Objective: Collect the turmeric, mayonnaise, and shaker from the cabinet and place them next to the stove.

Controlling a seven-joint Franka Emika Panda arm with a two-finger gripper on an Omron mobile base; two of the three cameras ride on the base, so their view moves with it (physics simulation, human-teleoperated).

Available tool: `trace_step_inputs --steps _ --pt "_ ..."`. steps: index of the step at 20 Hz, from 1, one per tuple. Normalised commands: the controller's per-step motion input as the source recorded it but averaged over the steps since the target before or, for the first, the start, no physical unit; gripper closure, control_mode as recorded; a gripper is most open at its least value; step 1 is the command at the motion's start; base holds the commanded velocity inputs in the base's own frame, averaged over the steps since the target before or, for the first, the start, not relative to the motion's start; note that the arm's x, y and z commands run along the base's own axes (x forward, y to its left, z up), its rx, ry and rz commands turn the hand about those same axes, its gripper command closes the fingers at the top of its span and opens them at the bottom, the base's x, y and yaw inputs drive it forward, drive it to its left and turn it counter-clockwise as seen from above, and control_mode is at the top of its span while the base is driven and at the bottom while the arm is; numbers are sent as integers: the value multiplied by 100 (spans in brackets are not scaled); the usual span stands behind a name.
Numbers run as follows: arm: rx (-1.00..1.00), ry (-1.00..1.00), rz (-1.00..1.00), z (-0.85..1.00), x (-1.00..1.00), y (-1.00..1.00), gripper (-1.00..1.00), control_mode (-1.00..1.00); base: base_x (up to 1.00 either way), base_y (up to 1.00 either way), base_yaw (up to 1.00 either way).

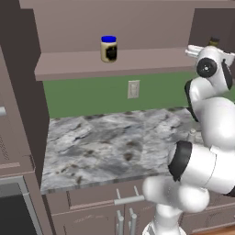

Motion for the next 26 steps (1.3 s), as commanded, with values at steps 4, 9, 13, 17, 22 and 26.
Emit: trace_step_inputs --steps 4,9,13,17,22,26 --pt "-4 0 -10 -29 -71 55 100 -100 0 0 0" --pt "-2 6 -14 -65 -48 49 100 -100 0 0 0" --pt "-3 16 -10 -95 -15 43 100 -100 0 0 0" --pt "-1 15 -6 -98 -2 28 100 -100 0 0 0" --pt "1 4 -3 -56 26 -1 100 -100 0 0 0" --pt "5 0 -5 -30 72 -16 100 -100 0 0 0"
